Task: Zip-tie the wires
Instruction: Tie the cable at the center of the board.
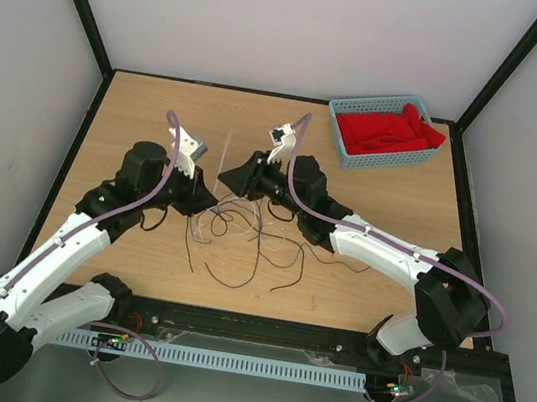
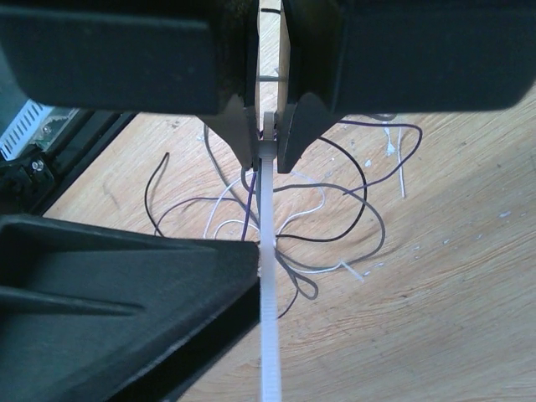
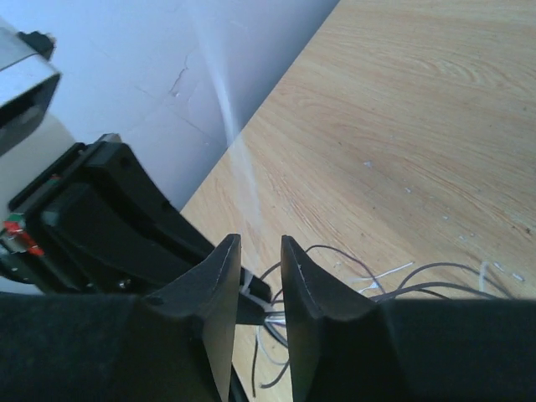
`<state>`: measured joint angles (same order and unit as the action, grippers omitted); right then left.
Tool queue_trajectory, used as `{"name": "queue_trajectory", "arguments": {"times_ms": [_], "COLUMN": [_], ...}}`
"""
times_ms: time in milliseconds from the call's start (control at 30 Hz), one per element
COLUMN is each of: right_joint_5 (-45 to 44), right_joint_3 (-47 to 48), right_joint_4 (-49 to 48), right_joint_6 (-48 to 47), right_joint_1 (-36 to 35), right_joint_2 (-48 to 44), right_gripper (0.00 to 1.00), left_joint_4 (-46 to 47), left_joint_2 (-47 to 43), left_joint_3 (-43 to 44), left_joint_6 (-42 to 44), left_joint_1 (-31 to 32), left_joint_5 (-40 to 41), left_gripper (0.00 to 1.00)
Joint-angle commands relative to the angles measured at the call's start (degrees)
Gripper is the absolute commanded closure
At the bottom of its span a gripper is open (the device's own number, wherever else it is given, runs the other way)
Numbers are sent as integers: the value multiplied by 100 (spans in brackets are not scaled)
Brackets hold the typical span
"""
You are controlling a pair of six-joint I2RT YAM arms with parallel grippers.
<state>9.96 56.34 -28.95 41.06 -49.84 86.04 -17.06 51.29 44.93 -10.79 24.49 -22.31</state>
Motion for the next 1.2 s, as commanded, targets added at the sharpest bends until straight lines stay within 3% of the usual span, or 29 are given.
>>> {"name": "queue_trajectory", "arguments": {"times_ms": [0,300,867,967,1100,1167], "right_joint_5": [207,73,106,128,5,-149], "right_joint_3": [142,185,292,371,377,398], "right_joint_4": [-243,-48,63,52,56,169], "right_joint_6": [134,28,146,141,8,-127], "right_joint_1": [-43,-43,-56,-78,-78,-71], "right_joint_2": [-40,44,385,447,355,253], "right_gripper": [64,53,51,60,95,100], "left_joint_4": [211,309,337,338,336,335], "left_joint_2": [165,298,143,119,148,166], "left_joint_3": [95,170,139,131,75,33], "left_joint_6": [55,-11,12,36,44,34], "left_joint_1": [38,46,72,102,104,107], "left_joint_5": [290,260,175,148,156,163], "left_gripper": [100,100,100,100,100,100]}}
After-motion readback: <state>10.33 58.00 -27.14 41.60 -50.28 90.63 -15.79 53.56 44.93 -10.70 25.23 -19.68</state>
